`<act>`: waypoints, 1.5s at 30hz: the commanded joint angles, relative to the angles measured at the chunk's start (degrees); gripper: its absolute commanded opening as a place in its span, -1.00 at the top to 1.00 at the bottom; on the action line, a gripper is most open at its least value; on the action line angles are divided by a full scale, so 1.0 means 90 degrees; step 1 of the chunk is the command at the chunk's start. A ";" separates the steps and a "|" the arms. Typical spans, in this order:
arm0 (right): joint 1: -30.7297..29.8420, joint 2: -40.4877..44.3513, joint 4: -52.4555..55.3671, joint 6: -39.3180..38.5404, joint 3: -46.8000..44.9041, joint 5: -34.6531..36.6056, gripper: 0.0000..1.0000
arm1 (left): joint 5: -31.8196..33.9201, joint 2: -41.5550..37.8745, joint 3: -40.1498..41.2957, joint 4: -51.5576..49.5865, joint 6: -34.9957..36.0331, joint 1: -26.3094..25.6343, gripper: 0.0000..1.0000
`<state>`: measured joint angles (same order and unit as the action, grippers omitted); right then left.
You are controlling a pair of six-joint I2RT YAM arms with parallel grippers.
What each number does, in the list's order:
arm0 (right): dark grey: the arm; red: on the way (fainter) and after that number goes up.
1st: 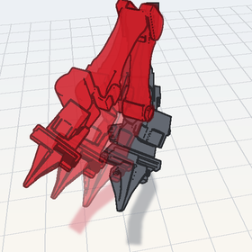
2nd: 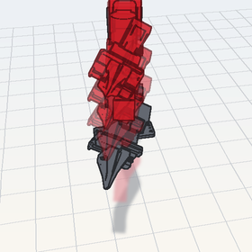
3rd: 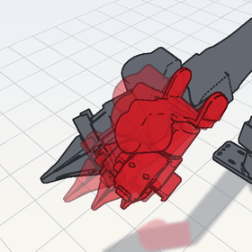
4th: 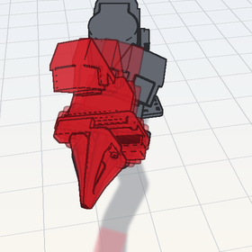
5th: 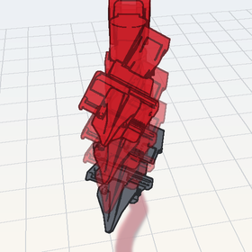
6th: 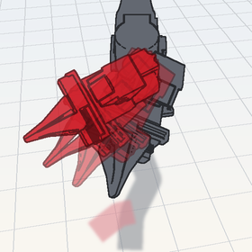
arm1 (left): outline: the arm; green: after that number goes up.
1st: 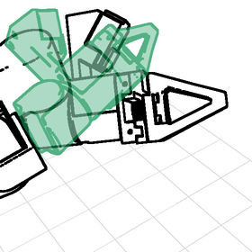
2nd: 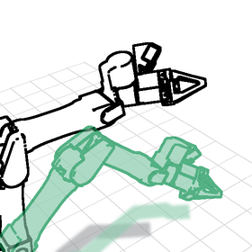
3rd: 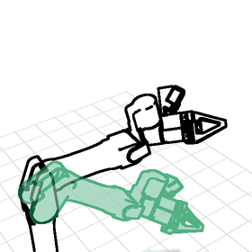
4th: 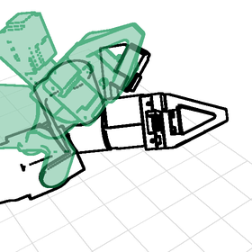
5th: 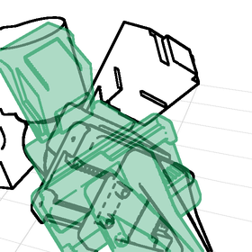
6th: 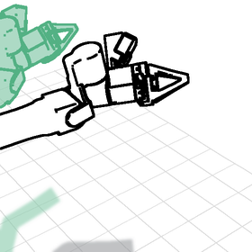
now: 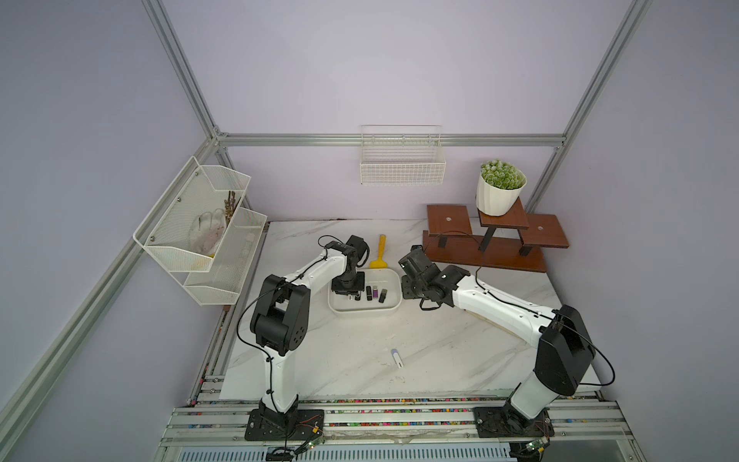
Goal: Put the usb flash drive into the storage box
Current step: Place the USB flash in the storage box, then pick up the USB flash from the center of the board.
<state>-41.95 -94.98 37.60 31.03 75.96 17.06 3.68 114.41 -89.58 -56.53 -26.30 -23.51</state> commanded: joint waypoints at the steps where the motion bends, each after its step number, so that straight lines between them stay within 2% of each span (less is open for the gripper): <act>1: -0.0030 0.0537 0.0048 0.0306 -0.0320 0.0043 0.12 | 0.0087 0.0146 -0.0143 0.0145 0.0140 0.0004 1.00; 7: -0.0036 0.0897 0.0060 0.0453 -0.0759 -0.0220 0.12 | 0.0088 0.0403 -0.0164 0.0192 0.0169 0.0004 0.95; 10: -0.0036 0.0968 0.0079 0.0478 -0.0878 -0.0269 0.12 | 0.0159 0.0413 -0.0144 0.0192 0.0164 0.0004 0.83; 16: -0.0146 0.1033 -0.0019 0.0547 -0.1162 -0.0498 0.11 | 0.0223 0.0299 -0.0151 0.0190 0.0149 0.0004 0.37; 22: -0.0192 0.1083 -0.0077 0.0658 -0.1398 -0.0526 0.10 | 0.0245 0.0205 -0.0280 0.0112 0.0158 0.0004 0.15; 26: -0.0262 0.1156 -0.0058 0.0626 -0.1418 -0.0617 0.10 | 0.0276 0.0012 -0.0423 -0.0030 0.0130 0.0004 0.10; 32: -0.1002 0.1035 0.0050 0.0785 -0.1539 -0.0836 0.05 | 0.0254 -0.0700 -0.0953 -0.0312 0.0099 -0.0005 -0.07; 38: -0.1688 0.0788 0.0071 0.1088 -0.1644 -0.1078 0.04 | 0.0591 -0.1108 -0.1798 -0.0923 0.0158 0.0014 -0.15; 45: -0.2203 -0.0018 0.0143 0.1094 -0.1465 -0.1358 0.02 | 0.0849 -0.1451 -0.1545 -0.1057 0.0130 0.0139 -0.19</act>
<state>-60.14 -92.36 37.76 40.07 61.58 6.35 9.37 102.72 -105.16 -63.81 -25.74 -23.16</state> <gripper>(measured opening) 0.491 0.594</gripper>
